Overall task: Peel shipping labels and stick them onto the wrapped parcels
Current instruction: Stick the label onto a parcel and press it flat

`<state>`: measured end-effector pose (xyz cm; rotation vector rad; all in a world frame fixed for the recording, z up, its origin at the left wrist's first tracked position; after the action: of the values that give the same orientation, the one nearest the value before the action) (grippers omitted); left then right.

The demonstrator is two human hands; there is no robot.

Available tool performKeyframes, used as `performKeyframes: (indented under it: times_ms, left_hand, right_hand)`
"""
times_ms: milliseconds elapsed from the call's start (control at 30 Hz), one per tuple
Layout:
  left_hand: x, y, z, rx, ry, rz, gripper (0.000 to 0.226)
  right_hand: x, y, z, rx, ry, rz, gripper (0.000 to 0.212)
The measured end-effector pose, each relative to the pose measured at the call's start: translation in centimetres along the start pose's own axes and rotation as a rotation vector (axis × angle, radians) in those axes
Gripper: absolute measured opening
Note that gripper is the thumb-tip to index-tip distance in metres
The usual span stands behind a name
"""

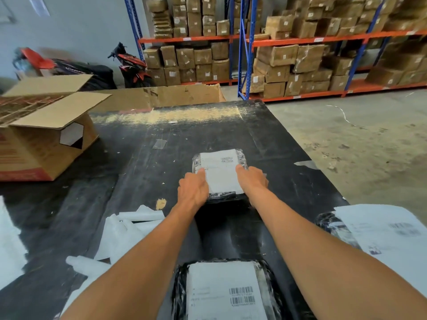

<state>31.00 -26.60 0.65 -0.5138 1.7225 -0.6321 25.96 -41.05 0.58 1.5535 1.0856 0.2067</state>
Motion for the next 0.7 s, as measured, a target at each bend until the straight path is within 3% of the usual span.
performKeyframes:
  times_ms: [300,433,700]
  left_hand:
    - [-5.3,-1.3,-3.8,-0.022,-0.239,-0.189,0.045]
    - [-7.3,-1.3,-7.6,0.011,-0.305,-0.248,0.043]
    - [-9.3,0.5,-18.0,0.044,-0.261,-0.268,0.037]
  right_hand:
    - [-1.7,4.7,-4.9,-0.176,0.04,0.117,0.045]
    - [-3.0,5.0,-9.4,-0.204,0.035,0.187,0.06]
    - [-5.7,0.8,-19.3,-0.164,-0.079,0.274,0.056]
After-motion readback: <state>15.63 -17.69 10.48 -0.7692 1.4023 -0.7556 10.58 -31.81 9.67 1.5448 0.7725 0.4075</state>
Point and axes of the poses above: each hand's wrist, its own z-axis towards the middle knuckle, its own x-axis out of the palm, y = z × x, the point moved 2 cm from there along z, towards the middle knuckle, and after that the axes turned 7 degrees about z, right-handed, at the moved point
